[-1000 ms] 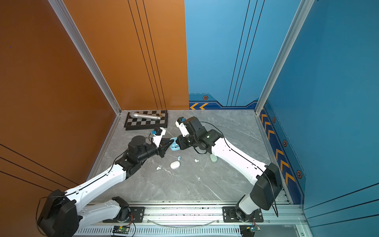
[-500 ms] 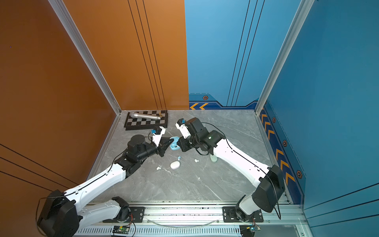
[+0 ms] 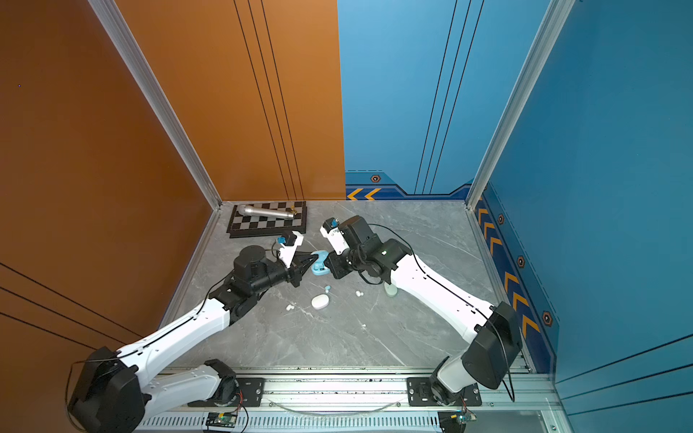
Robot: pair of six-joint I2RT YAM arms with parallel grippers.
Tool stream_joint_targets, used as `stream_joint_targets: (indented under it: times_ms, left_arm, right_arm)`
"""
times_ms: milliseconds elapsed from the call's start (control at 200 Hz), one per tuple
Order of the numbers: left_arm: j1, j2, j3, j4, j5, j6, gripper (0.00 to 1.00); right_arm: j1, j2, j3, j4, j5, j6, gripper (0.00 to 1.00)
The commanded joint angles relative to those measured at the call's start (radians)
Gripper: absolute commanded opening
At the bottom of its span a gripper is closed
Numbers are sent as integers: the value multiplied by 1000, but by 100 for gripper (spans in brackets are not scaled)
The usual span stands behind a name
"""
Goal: Insert wireless bluetooth earbuds into charging case
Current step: Insert the wireless bluetooth earbud into the charging case.
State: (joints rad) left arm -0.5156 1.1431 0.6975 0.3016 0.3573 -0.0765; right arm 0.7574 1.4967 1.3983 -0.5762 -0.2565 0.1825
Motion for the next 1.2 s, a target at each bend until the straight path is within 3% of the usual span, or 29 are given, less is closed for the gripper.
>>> stream_joint_targets:
  times_ms: [0,1196]
  left_arm:
    - [3,-2,49,25,36,-14,0]
    - [3,20,82,26,56,-48,0]
  right_arm:
    - [1,-26,-19,-45,39,-33,15]
    - [67,-59,-33,-53,140,-172,15]
